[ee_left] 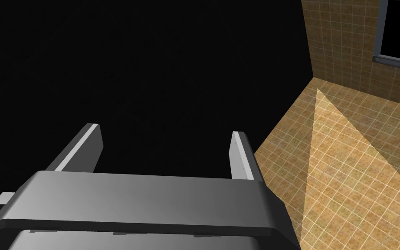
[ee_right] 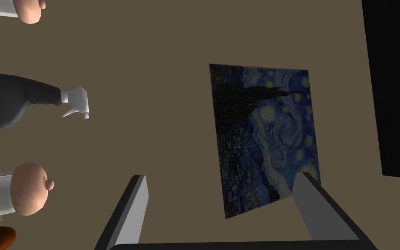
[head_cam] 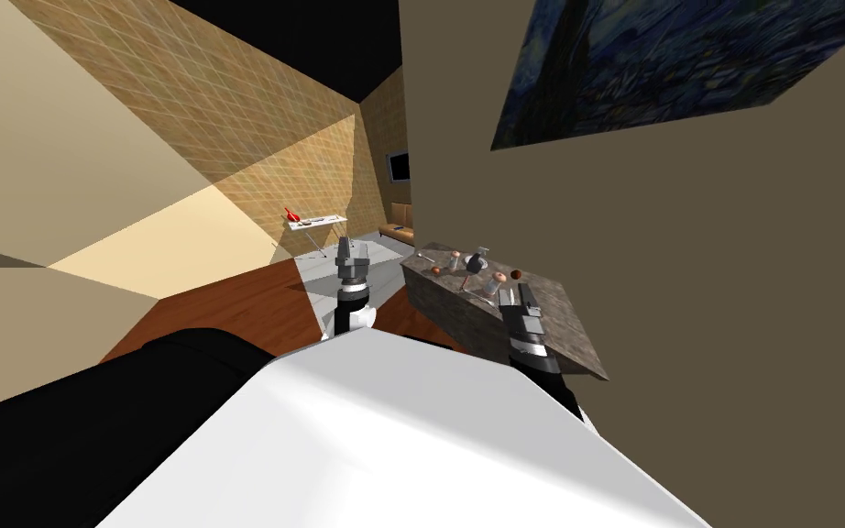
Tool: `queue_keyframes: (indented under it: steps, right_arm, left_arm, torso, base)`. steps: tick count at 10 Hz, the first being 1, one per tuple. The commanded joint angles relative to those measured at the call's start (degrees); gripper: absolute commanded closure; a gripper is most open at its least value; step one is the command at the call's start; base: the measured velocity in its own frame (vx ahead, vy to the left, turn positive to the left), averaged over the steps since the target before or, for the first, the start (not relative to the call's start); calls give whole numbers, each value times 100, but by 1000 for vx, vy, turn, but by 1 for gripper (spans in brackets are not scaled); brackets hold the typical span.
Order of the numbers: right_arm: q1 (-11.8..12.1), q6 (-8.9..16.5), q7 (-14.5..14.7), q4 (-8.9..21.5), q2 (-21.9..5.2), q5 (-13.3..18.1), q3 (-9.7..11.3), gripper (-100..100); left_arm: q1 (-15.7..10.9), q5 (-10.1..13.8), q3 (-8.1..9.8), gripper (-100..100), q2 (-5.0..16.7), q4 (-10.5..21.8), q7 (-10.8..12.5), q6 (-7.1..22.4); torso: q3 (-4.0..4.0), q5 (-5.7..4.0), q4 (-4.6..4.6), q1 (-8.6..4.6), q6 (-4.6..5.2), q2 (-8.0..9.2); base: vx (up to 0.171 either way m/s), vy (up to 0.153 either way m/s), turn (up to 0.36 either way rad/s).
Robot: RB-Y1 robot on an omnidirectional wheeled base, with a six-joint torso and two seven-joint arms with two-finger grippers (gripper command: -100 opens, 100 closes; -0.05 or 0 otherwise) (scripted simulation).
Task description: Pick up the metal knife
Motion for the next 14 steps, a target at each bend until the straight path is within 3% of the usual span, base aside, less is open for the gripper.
queue_keyframes:
  steps: [1, 2, 4, 14]
  right_arm:
    - [286, 145, -77, 60, -286, -199, 101, -100]
    - [386, 145, -77, 60, -358, -199, 101, -100]
    - [820, 272, -199, 260, -787, -493, 210, -100]
    - [2182, 575, -536, 851, -2091, -1229, 459, -100]
  left_arm:
    - [0, 0, 0, 0, 0, 0, 0, 0]
    - [0, 0, 0, 0, 0, 0, 0, 0]
    - [0, 0, 0, 0, 0, 0, 0, 0]
    - [1, 0, 1, 0, 0, 0, 0, 0]
  torso:
    - [0, 0, 0, 0, 0, 0]
    - [4, 2, 2, 9, -1, 7]
    - [-2, 1, 0, 2, 0, -4]
    - [-8, 0, -2, -7, 2, -15]
  base:
    - [-108, 85, 171]
    - [-69, 63, 43]
    - [-92, 73, 117]
    - [-48, 63, 102]
